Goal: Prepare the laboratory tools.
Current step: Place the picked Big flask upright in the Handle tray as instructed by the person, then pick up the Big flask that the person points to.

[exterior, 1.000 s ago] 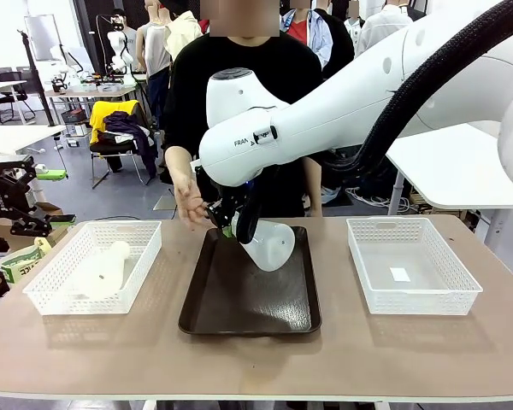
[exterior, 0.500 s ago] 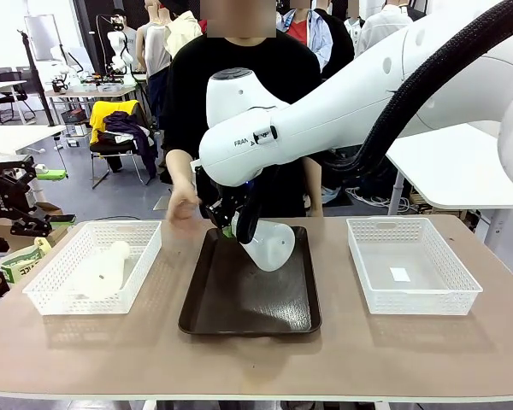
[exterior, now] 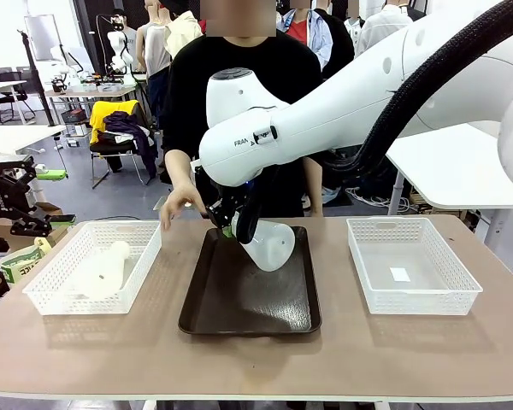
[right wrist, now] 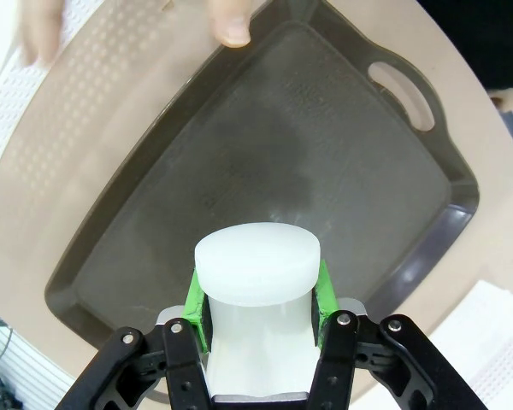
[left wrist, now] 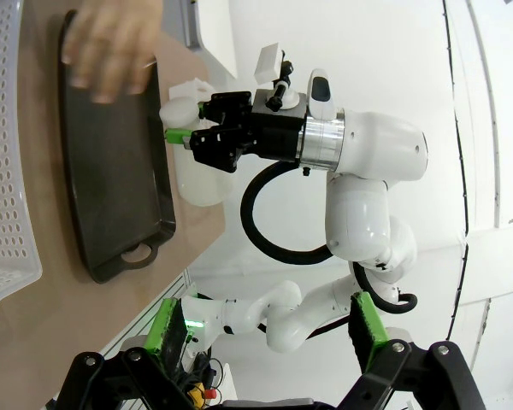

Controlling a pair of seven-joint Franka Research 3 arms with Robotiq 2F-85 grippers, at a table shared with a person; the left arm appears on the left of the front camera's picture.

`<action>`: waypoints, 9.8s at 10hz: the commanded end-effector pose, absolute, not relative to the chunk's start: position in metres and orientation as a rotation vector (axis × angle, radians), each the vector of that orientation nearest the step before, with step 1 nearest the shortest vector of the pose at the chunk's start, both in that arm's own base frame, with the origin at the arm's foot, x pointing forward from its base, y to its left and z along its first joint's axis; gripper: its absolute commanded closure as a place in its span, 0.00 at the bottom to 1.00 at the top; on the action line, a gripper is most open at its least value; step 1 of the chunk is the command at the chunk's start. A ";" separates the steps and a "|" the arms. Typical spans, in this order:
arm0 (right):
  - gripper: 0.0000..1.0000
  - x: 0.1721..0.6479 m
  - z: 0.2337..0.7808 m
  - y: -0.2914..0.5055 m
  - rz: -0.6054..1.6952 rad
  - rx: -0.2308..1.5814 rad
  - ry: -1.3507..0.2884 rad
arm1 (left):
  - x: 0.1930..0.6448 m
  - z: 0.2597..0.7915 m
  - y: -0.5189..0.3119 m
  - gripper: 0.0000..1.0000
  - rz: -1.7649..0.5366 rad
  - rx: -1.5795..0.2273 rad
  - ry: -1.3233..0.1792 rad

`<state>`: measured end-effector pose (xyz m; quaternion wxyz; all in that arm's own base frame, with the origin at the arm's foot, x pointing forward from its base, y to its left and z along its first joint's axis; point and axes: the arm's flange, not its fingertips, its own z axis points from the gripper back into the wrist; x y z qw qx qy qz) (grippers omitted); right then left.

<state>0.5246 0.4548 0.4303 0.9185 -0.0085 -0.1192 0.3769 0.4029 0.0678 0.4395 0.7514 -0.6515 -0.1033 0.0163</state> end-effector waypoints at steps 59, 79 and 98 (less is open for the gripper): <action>0.00 0.597 0.314 0.318 1.136 0.994 -1.099 | 0.403 0.440 0.069 0.00 0.025 -1.426 -0.239; 0.00 0.604 0.334 0.294 1.152 0.906 -1.058 | 0.403 0.440 0.069 0.00 0.025 -1.426 -0.239; 0.00 0.459 0.419 0.018 0.515 0.388 -1.048 | 0.403 0.440 0.069 0.00 0.025 -1.426 -0.239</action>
